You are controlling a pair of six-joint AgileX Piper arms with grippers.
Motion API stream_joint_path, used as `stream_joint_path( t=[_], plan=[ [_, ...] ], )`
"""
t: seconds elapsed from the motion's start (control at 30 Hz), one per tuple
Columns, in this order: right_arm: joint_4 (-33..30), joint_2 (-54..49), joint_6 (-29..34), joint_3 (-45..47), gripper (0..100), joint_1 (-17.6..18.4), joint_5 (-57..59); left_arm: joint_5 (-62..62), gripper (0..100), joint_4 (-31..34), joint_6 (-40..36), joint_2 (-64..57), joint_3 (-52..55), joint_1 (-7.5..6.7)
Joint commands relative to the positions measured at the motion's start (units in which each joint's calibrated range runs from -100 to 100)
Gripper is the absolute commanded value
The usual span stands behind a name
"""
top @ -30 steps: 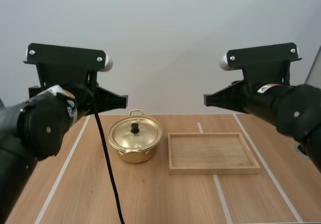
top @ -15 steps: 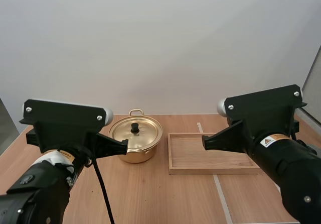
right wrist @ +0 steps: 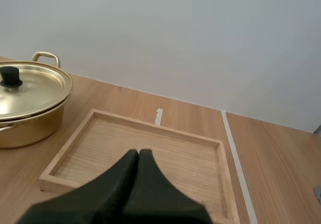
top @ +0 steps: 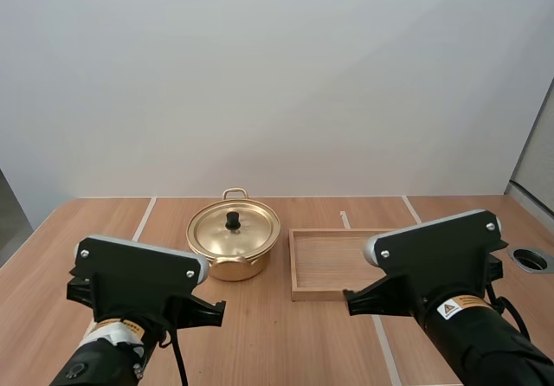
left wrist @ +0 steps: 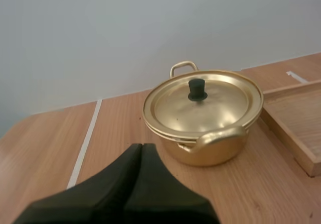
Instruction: Open the pot, put the grape inside, and close it
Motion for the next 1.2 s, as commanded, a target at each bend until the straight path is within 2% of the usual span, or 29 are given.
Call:
stream_joint_path(
  t=[0.0, 0.13, 0.3, 0.6, 0.7, 0.8, 0.87, 0.97, 1.17],
  plan=[
    [0.52, -0.42, -0.65, 1.59, 0, -0.15, -2.58, -3.26, 0, 0.14, 0.12, -0.41, 0.80, 0.06],
    [0.91, -0.42, -0.65, 1.91, 0, -0.15, -3.35, -4.74, 0, 0.42, 0.12, -0.41, 0.80, 0.15],
    [1.15, -0.42, -0.65, 1.91, 0, -0.15, -3.53, -4.74, 0, 0.42, 0.12, -0.41, 0.80, 1.74],
    [1.29, -0.42, -0.65, 1.91, 0, -0.15, -3.19, -4.74, 0, 0.57, 0.12, -0.41, 0.80, 1.74],
    [1.29, -0.42, -0.65, 1.91, 0, -0.15, -2.42, -4.74, 0, 4.61, 0.02, -0.41, 0.80, 1.74],
    [0.97, -0.42, -0.88, 1.91, 0, -0.15, -2.42, -4.74, 0, 4.61, -4.26, -0.41, 0.80, 1.74],
    [0.97, -0.42, -3.39, 1.91, 0, -0.15, -2.42, -4.74, 0, 4.61, -7.59, -0.41, 0.80, 1.74],
    [0.86, -0.42, -9.90, 2.01, 0, -0.15, -2.58, -4.74, 0, 4.61, -8.17, -0.41, 0.80, 1.74],
    [2.38, -1.71, -10.41, 5.60, 0, 0.53, -7.19, -2.60, 0, 5.50, -10.29, -3.33, 0.80, 1.74]
  ],
)
